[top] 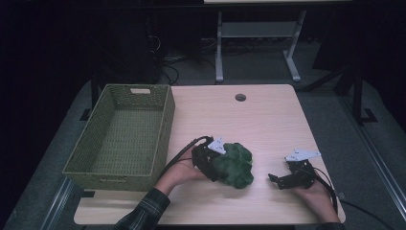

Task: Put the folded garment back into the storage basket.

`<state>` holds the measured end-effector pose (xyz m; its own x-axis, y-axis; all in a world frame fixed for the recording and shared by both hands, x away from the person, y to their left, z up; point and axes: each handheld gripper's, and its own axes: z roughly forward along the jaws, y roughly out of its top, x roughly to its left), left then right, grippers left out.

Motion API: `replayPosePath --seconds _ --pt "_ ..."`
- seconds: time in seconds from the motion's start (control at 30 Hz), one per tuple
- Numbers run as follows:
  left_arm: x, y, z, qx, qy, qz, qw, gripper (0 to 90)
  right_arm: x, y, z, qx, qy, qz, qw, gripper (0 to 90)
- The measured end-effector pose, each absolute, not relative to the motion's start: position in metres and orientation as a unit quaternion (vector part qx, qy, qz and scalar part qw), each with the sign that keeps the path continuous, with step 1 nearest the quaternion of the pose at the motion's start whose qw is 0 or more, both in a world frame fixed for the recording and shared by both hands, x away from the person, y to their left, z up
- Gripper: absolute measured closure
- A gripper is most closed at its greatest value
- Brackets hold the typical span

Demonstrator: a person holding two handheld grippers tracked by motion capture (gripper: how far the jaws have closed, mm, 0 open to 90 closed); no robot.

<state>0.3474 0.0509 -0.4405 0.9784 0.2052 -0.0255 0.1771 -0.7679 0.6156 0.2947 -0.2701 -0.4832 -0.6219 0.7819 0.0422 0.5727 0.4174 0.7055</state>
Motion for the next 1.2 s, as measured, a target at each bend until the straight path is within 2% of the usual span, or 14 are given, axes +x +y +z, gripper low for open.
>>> replayPosePath --seconds 0.47,0.57,0.67,0.87,0.97,1.03,1.2 --pt "0.348 0.043 -0.462 0.95 0.099 0.016 0.297 13.5 0.295 -0.27 -0.483 0.405 0.831 0.351 0.151 2.8" --pt "0.348 0.043 -0.461 0.95 0.097 0.014 0.295 16.1 0.295 -0.27 -0.483 0.405 0.831 0.351 0.151 2.8" --pt "0.347 0.044 -0.458 0.951 0.091 0.011 0.295 26.2 0.295 -0.27 -0.483 0.405 0.831 0.351 0.151 2.9" --pt "0.344 0.046 -0.454 0.95 0.088 -0.003 0.299 59.4 0.295 -0.27 -0.483 0.407 0.83 0.352 0.15 2.9" --pt "0.344 0.047 -0.454 0.95 0.092 -0.015 0.297 71.1 0.295 -0.27 -0.483 0.407 0.83 0.352 0.15 3.0" --pt "0.344 0.047 -0.454 0.95 0.094 -0.02 0.297 75.5 0.295 -0.27 -0.483 0.407 0.829 0.352 0.15 2.9" --pt "0.346 0.049 -0.454 0.948 0.101 -0.03 0.301 77.5 0.295 -0.27 -0.483 0.407 0.83 0.352 0.15 2.9"
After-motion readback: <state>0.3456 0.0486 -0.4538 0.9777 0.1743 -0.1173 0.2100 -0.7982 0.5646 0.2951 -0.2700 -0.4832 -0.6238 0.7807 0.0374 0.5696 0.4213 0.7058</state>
